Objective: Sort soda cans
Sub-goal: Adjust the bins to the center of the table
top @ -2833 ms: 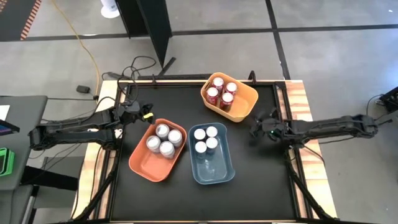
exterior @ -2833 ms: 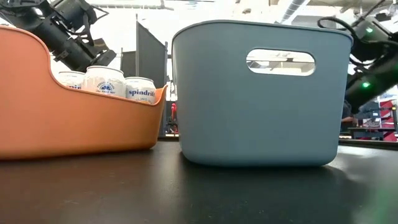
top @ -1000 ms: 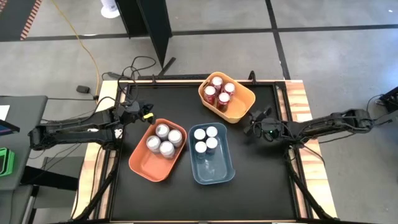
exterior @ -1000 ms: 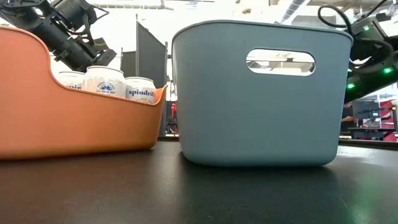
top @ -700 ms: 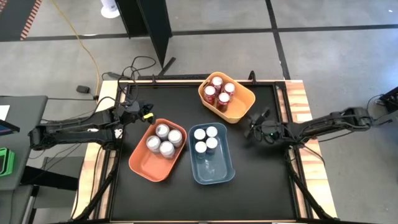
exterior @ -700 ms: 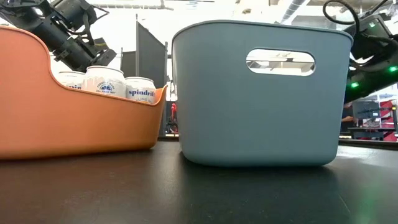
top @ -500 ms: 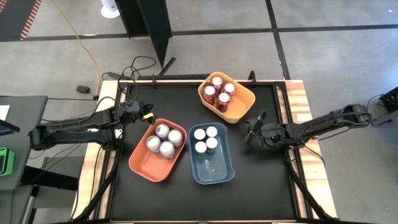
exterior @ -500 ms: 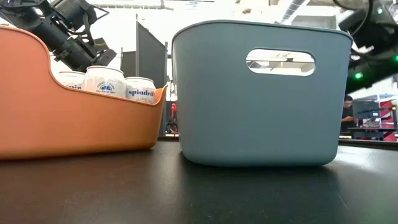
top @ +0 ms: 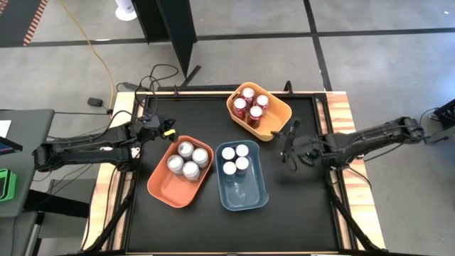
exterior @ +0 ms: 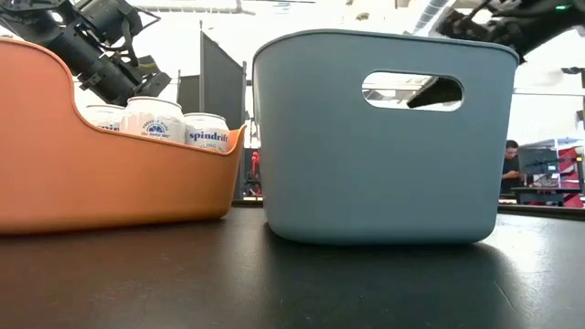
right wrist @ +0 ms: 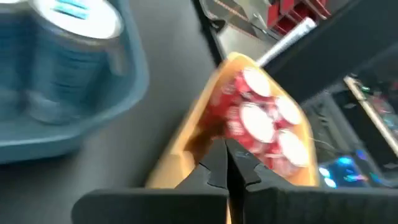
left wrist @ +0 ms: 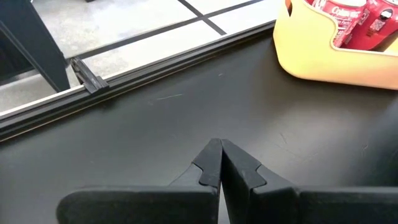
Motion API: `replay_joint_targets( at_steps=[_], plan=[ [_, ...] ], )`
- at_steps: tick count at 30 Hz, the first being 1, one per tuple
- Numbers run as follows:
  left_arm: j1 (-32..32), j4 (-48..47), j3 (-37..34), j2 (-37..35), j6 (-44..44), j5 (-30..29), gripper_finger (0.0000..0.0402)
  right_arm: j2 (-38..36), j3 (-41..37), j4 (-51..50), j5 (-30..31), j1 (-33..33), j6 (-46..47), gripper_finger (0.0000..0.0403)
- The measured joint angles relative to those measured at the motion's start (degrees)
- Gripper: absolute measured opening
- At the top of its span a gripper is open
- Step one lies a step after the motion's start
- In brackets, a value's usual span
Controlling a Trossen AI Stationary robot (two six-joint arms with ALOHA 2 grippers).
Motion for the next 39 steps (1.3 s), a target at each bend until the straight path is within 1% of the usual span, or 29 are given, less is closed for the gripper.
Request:
replay_joint_targets(
  at_steps=[3,6,11,16,21,25,28,33,39],
  plan=[
    [0.0,0.0,0.0,0.0,0.0,0.0,0.0000,0.3,3.4,-6.8,-2.8,-7.3,-2.0,0.0005],
    [0.0,0.0,0.0,0.0,0.0,0.0,0.0000,1.4,6.2,-12.2,-9.7,-15.4,-2.9,0.0003],
    [0.0,0.0,0.0,0.0,-0.2,0.7,0.0000,4.0,9.7,-13.3,-18.3,-23.7,-10.1,0.0001],
    [0.0,0.0,0.0,0.0,-0.3,1.2,0.0000,9.0,13.9,-13.9,-23.2,-30.0,-10.8,0.0001],
    [0.0,0.0,0.0,0.0,-0.3,1.2,0.0000,16.6,15.8,-10.1,-23.5,-33.4,-4.8,0.0001],
    [0.0,0.0,0.0,0.0,-0.3,1.2,0.0000,22.0,15.8,-6.0,-23.4,-33.8,-0.4,0.0000],
    [0.0,-0.1,0.0,0.0,-0.3,1.2,0.0000,24.6,15.8,-3.9,-23.0,-33.9,3.8,0.0000],
    [0.0,-0.3,0.0,0.0,-0.1,1.2,0.0000,27.5,15.7,-3.2,-19.7,-34.9,8.4,0.0000],
    [0.0,-0.3,0.0,0.0,0.0,1.2,0.0000,27.8,15.4,-4.3,-19.0,-36.2,13.4,0.0000]
  ],
)
